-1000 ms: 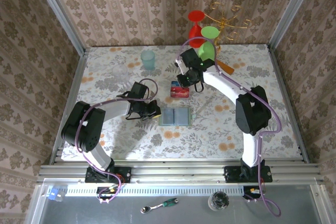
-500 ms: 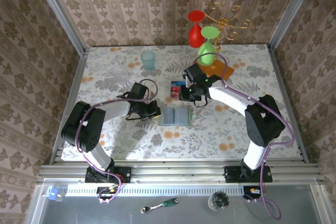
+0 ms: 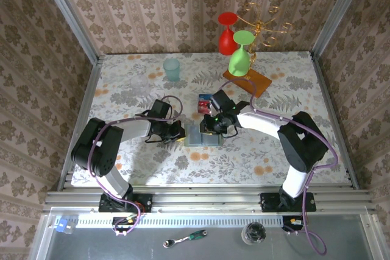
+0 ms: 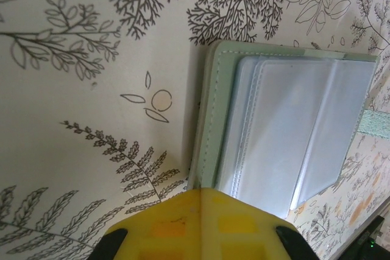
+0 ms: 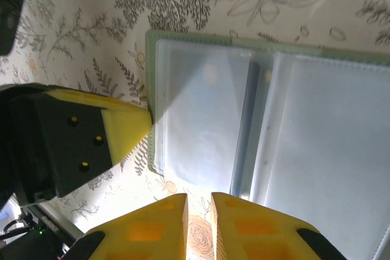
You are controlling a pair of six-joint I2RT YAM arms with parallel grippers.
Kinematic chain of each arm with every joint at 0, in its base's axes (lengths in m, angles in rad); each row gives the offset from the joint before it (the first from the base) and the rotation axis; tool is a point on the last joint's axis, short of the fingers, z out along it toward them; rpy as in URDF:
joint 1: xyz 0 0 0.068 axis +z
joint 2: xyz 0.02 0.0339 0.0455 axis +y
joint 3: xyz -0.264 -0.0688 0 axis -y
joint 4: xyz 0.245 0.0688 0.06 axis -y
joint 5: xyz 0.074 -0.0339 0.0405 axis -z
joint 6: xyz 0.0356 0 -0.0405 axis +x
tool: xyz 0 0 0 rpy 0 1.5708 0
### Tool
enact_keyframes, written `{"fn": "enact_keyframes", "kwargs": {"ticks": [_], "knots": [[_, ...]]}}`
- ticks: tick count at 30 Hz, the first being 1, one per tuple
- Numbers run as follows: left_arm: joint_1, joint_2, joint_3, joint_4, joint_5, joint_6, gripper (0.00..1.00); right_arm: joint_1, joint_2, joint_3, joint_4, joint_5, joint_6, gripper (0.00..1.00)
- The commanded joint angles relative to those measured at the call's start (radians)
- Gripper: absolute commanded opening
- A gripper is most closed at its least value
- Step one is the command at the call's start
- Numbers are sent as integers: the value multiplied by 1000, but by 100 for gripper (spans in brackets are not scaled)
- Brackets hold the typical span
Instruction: Take the credit cards out of the card holder
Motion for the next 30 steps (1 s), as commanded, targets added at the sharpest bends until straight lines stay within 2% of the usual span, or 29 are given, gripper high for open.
{"fn": "enact_keyframes", "kwargs": {"ticks": [1, 12, 30], "knots": [[8, -25, 6, 1, 14, 18, 5, 14, 6, -10, 49, -37, 35, 20], [8, -48, 12, 10, 11, 16, 5, 22, 57, 19, 49, -51, 29, 21], [12, 58, 68, -32, 31, 74, 2, 22, 133, 64, 64, -60, 35, 24]]}}
